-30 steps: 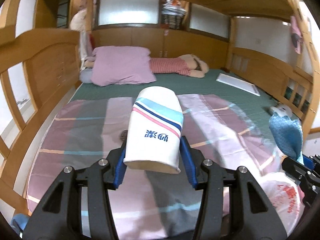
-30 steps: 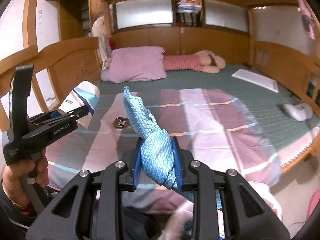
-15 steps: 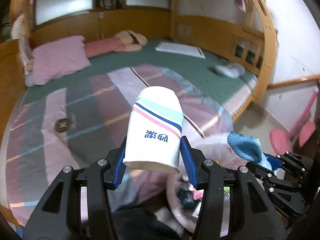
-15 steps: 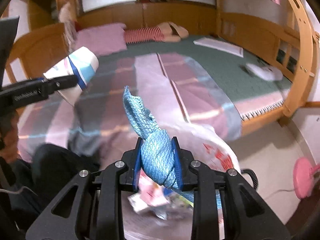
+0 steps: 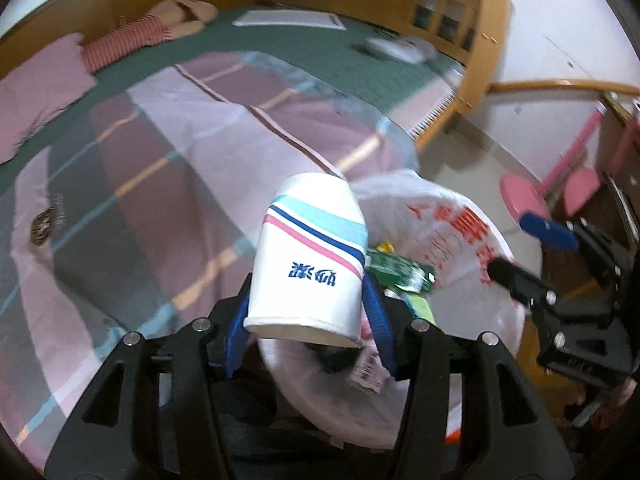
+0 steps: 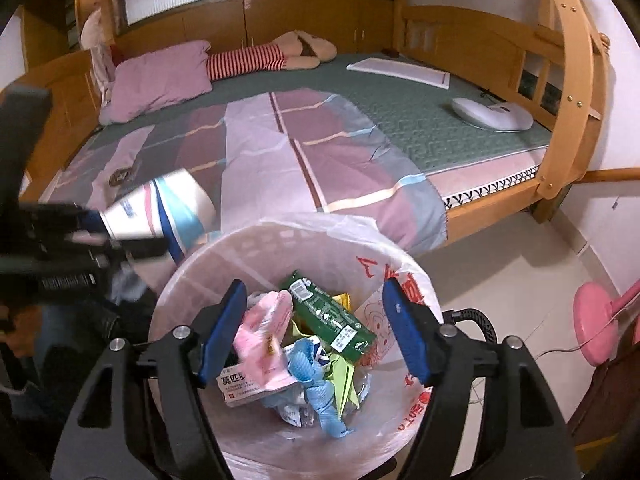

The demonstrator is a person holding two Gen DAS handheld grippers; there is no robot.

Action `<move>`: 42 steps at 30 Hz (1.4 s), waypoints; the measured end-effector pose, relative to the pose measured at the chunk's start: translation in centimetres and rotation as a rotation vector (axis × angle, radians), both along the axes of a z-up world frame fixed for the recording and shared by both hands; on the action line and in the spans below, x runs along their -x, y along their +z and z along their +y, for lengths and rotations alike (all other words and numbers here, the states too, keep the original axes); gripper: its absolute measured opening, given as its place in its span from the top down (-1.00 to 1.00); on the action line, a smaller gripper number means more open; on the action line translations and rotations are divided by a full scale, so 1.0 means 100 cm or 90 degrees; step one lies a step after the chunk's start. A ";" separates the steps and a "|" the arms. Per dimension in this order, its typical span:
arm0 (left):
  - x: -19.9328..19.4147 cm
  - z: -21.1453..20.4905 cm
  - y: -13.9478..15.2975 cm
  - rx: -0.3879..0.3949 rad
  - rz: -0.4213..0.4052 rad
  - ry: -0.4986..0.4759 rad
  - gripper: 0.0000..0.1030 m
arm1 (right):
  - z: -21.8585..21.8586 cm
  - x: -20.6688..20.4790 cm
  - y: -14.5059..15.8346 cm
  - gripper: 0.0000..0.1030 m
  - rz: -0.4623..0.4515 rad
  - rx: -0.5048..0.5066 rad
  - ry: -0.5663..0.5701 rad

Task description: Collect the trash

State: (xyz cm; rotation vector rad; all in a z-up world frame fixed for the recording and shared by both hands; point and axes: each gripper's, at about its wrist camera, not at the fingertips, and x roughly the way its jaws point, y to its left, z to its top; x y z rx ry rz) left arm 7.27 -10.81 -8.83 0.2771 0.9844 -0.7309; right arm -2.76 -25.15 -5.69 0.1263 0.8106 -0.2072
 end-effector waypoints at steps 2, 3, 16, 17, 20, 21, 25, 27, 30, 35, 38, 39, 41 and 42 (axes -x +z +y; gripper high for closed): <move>0.002 -0.007 -0.009 0.002 0.029 -0.027 -0.08 | -0.003 0.003 0.002 -0.35 -0.010 0.007 -0.009; 0.003 -0.009 -0.013 0.002 0.040 -0.033 -0.10 | -0.004 0.004 0.002 -0.35 -0.013 0.009 -0.012; -0.004 0.008 -0.020 -0.019 0.037 0.040 -0.63 | -0.010 0.011 0.009 -0.36 -0.037 -0.012 -0.020; -0.003 0.014 -0.012 -0.026 0.008 0.065 -0.64 | -0.008 0.011 0.010 -0.36 -0.042 -0.013 -0.015; 0.005 0.036 0.014 -0.039 -0.090 0.146 -0.70 | 0.002 0.012 0.018 -0.43 -0.063 -0.008 0.008; 0.007 0.042 0.022 -0.040 -0.117 0.168 -0.71 | 0.009 0.013 0.022 -0.48 -0.076 0.000 0.022; 0.028 0.072 0.052 -0.036 -0.238 0.278 -0.79 | 0.031 0.014 0.037 -0.61 -0.111 0.019 0.061; 0.036 0.084 0.061 -0.026 -0.264 0.310 -0.85 | 0.042 0.014 0.041 -0.64 -0.120 0.024 0.076; 0.046 0.098 0.069 -0.011 -0.289 0.348 -0.90 | 0.055 0.013 0.046 -0.76 -0.124 0.021 0.094; 0.053 0.110 0.075 -0.016 -0.306 0.381 -0.93 | 0.067 0.012 0.050 -0.89 -0.124 0.023 0.102; 0.055 0.115 0.074 -0.005 -0.298 0.389 -0.93 | 0.072 0.014 0.052 -0.93 -0.129 0.028 0.102; 0.056 0.117 0.073 -0.002 -0.294 0.390 -0.93 | 0.073 0.014 0.053 -0.93 -0.131 0.027 0.102; 0.057 0.119 0.072 0.001 -0.287 0.395 -0.93 | 0.074 0.015 0.052 -0.93 -0.132 0.025 0.100; 0.058 0.119 0.071 0.000 -0.288 0.397 -0.93 | 0.074 0.015 0.052 -0.93 -0.133 0.022 0.100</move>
